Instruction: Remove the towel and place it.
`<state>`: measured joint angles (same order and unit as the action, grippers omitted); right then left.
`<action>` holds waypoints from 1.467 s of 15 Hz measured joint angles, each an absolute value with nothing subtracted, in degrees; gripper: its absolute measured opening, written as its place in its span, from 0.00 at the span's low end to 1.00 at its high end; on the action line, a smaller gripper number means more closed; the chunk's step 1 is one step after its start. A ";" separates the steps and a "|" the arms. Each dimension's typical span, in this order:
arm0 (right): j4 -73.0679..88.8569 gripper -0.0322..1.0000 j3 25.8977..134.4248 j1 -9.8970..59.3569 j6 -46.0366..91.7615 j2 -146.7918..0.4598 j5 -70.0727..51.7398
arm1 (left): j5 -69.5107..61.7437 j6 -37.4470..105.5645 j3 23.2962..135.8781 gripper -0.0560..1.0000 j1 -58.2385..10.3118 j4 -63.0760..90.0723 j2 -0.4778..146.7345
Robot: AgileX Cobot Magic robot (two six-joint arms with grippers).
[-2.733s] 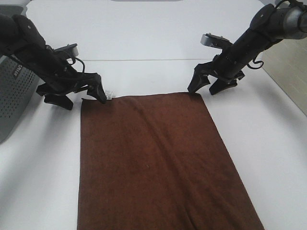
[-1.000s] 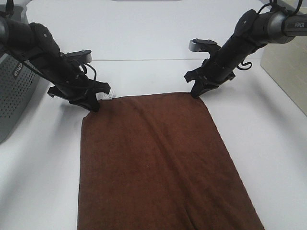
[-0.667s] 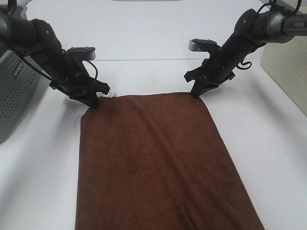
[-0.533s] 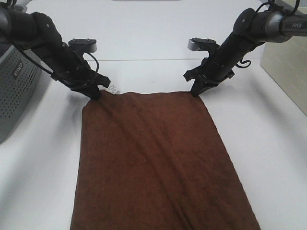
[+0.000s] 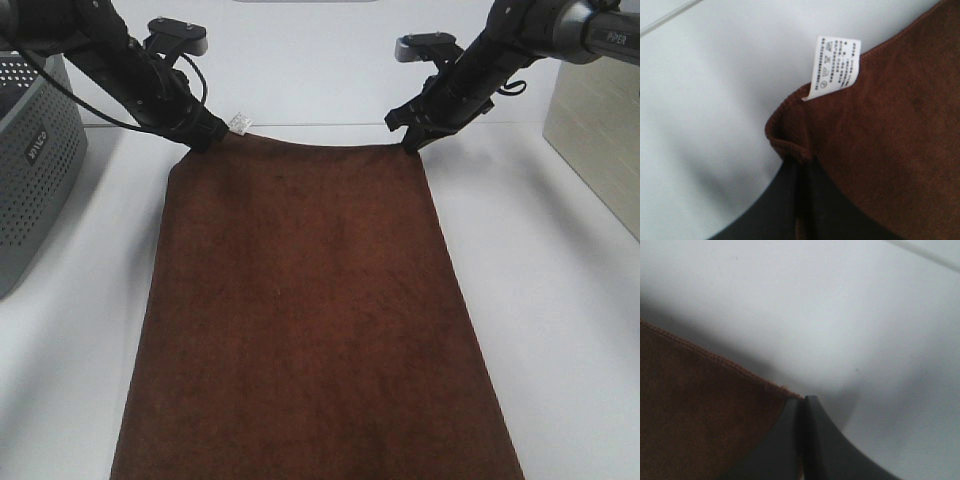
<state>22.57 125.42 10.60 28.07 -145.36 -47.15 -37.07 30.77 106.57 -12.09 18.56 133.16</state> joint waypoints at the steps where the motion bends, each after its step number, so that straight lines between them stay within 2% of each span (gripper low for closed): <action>1: 22.29 0.04 126.85 10.60 28.07 -145.36 -46.93 | -35.87 31.80 106.63 0.05 -12.09 18.51 133.27; 6: 21.72 0.04 128.00 10.60 28.13 -145.36 -44.23 | -27.90 34.89 106.63 0.05 -12.09 18.51 133.33; 13: 23.38 0.04 128.00 10.60 28.13 -145.36 -32.77 | -14.04 36.21 106.68 0.05 -12.09 18.51 134.82; 22: 23.55 0.04 128.00 10.60 28.13 -149.31 -26.07 | -9.05 36.27 112.82 0.05 -13.41 18.51 142.49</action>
<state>23.55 128.00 10.60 28.13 -149.31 -26.07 -9.05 36.27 112.82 -13.41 18.51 142.49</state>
